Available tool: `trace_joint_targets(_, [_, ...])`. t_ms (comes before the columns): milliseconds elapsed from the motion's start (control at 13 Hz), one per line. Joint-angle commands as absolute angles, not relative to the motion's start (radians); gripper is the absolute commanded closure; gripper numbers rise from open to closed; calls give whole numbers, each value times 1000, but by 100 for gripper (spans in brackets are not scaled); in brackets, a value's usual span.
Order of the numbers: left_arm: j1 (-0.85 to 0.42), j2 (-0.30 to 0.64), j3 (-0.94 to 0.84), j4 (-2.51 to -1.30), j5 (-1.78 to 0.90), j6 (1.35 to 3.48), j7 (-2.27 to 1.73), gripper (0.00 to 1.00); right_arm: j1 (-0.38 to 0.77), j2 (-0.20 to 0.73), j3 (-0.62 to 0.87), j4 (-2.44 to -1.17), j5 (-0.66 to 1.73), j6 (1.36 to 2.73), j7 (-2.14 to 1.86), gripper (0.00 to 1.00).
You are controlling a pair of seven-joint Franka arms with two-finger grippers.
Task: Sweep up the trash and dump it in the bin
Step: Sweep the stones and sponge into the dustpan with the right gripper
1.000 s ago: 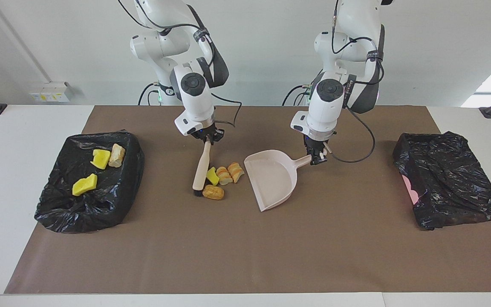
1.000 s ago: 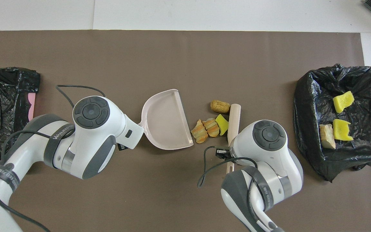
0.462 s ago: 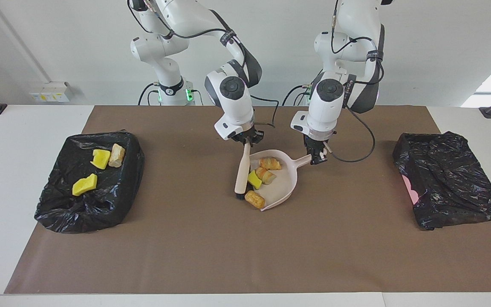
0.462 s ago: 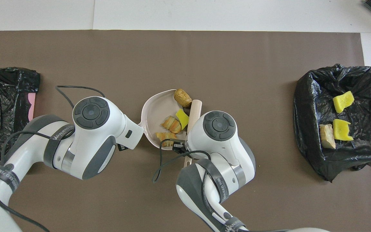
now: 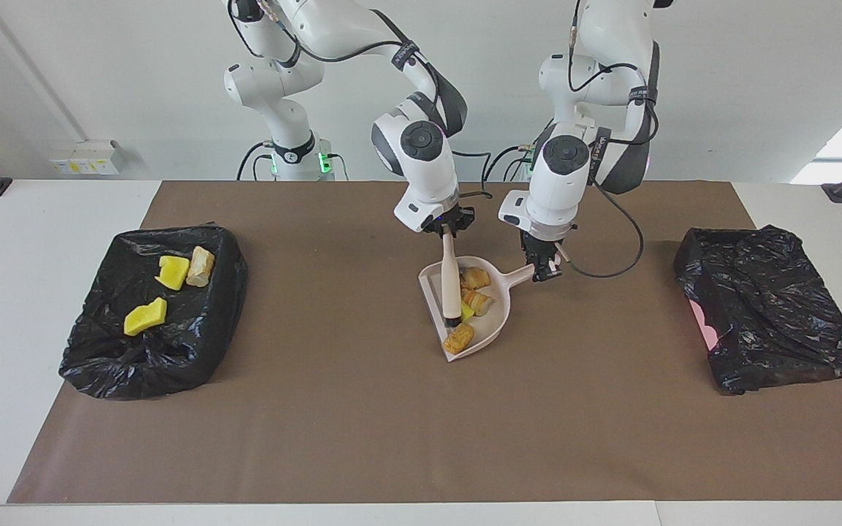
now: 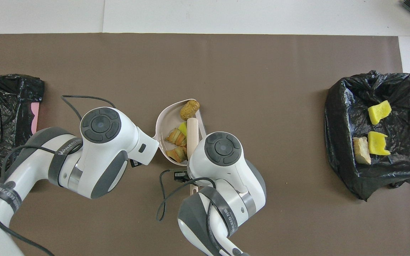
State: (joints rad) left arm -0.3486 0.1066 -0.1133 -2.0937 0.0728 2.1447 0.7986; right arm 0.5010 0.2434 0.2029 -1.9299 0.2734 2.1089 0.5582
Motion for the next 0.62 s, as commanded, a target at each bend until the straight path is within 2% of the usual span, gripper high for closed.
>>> trace_joint_targets(0, [-356, 58, -104, -2158, 38, 2163, 710, 100, 462, 186, 203, -1913, 307, 2022, 467, 100])
trace_joint_targets(231, [-354, 57, -104, -2161, 23, 2166, 712, 100, 393, 106, 196, -1899, 276, 1902, 434, 100])
trace_joint_targets(538, [-350, 60, -98, -2160, -61, 2186, 672, 100, 327, 94, 198, -1901, 155, 1864, 396, 100])
